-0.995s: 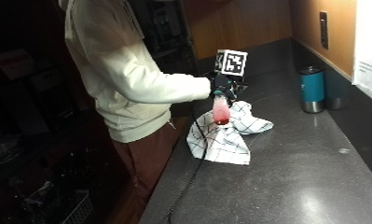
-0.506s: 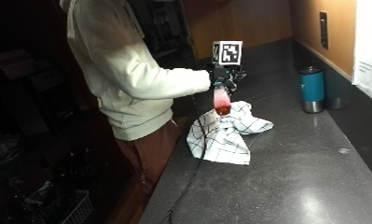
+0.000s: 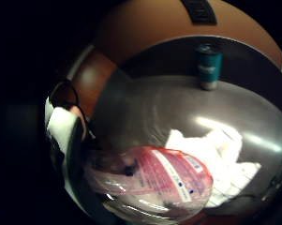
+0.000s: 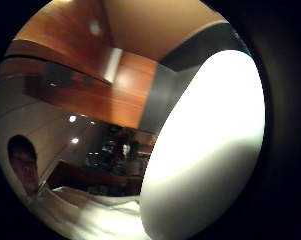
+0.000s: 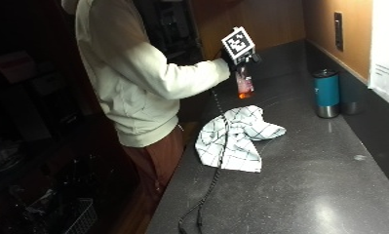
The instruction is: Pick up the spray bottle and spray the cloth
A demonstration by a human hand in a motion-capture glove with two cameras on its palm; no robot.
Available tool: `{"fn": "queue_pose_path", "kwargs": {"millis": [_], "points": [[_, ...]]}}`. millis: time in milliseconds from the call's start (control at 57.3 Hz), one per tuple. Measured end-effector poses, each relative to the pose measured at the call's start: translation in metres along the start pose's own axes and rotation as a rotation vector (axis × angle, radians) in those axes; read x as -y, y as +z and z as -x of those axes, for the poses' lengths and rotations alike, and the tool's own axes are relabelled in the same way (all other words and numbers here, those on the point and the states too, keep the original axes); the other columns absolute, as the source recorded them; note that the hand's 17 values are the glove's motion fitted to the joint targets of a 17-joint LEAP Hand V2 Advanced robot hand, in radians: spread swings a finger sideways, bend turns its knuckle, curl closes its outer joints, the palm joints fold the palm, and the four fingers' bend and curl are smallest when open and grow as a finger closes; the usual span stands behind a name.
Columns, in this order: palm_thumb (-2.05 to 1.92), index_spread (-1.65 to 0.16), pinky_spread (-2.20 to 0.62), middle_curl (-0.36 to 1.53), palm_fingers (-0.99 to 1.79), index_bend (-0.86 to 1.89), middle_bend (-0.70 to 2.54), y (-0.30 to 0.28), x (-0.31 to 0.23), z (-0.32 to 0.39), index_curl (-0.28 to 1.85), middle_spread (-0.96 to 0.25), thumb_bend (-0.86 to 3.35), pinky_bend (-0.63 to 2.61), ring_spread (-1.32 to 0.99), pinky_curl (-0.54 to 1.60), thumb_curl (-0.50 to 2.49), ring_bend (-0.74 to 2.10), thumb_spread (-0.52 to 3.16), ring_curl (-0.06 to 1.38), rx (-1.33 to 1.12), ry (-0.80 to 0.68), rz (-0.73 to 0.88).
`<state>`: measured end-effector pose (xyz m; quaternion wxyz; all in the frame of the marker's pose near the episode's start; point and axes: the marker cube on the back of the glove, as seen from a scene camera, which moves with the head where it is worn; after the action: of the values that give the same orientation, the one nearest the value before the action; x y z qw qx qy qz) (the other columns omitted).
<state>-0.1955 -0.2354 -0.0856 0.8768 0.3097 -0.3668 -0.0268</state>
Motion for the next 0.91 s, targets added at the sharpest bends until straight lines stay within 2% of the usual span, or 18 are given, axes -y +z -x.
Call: {"fn": "queue_pose_path", "kwargs": {"millis": [52, 140, 262, 332, 384, 436, 576, 646, 698, 768, 855, 908], "points": [[1.02, -0.23, -0.22, 0.52, 1.37, 0.35, 0.64, 0.009, -0.001, 0.002, 0.56, -0.14, -0.03, 0.36, -0.18, 0.4, 0.76, 0.71, 0.04, 0.48, 0.151, -0.012, -0.01], [1.02, -0.23, -0.22, 0.52, 1.37, 0.35, 0.64, 0.008, -0.023, -0.006, 0.57, -0.14, -0.03, 0.36, -0.18, 0.4, 0.76, 0.71, 0.04, 0.48, 0.326, -0.019, 0.081], [1.02, -0.23, -0.22, 0.52, 1.37, 0.35, 0.63, 0.037, -0.002, -0.043, 0.57, -0.14, -0.03, 0.36, -0.18, 0.4, 0.76, 0.71, 0.05, 0.47, 0.24, 0.021, -0.08], [1.02, -0.22, -0.22, 0.52, 1.36, 0.34, 0.62, 0.064, -0.001, -0.056, 0.57, -0.13, -0.03, 0.37, -0.18, 0.4, 0.76, 0.71, 0.05, 0.47, 0.248, 0.029, -0.032], [1.01, -0.22, -0.22, 0.52, 1.36, 0.34, 0.62, 0.08, 0.016, -0.071, 0.56, -0.13, -0.04, 0.36, -0.18, 0.39, 0.76, 0.7, 0.06, 0.47, 0.221, 0.055, -0.111], [1.01, -0.22, -0.22, 0.52, 1.36, 0.33, 0.62, 0.094, 0.011, -0.084, 0.57, -0.13, -0.03, 0.36, -0.17, 0.39, 0.76, 0.7, 0.07, 0.47, 0.189, 0.067, -0.05], [1.01, -0.21, -0.22, 0.51, 1.35, 0.33, 0.61, 0.127, 0.028, -0.091, 0.56, -0.13, -0.03, 0.37, -0.17, 0.39, 0.76, 0.69, 0.09, 0.47, 0.252, 0.108, -0.087], [1.01, -0.21, -0.22, 0.51, 1.34, 0.32, 0.61, 0.142, 0.023, -0.105, 0.56, -0.13, -0.04, 0.37, -0.17, 0.39, 0.76, 0.66, 0.1, 0.46, 0.179, 0.113, -0.012], [1.0, -0.21, -0.22, 0.51, 1.34, 0.32, 0.61, 0.151, 0.033, -0.109, 0.57, -0.12, -0.04, 0.38, -0.16, 0.39, 0.76, 0.63, 0.11, 0.45, 0.159, 0.118, -0.057], [1.0, -0.2, -0.21, 0.51, 1.33, 0.32, 0.6, 0.155, 0.048, -0.109, 0.56, -0.11, -0.04, 0.38, -0.16, 0.39, 0.76, 0.61, 0.12, 0.45, 0.168, 0.119, -0.128], [0.99, -0.19, -0.2, 0.5, 1.29, 0.31, 0.58, 0.154, 0.045, -0.1, 0.56, -0.1, -0.04, 0.36, -0.15, 0.39, 0.76, 0.59, 0.14, 0.45, 0.23, 0.102, -0.058], [0.98, -0.19, -0.18, 0.48, 1.17, 0.24, 0.52, 0.152, 0.048, -0.097, 0.55, -0.1, -0.04, 0.4, -0.15, 0.39, 0.75, 0.56, 0.2, 0.43, 0.222, 0.096, -0.044]]}}
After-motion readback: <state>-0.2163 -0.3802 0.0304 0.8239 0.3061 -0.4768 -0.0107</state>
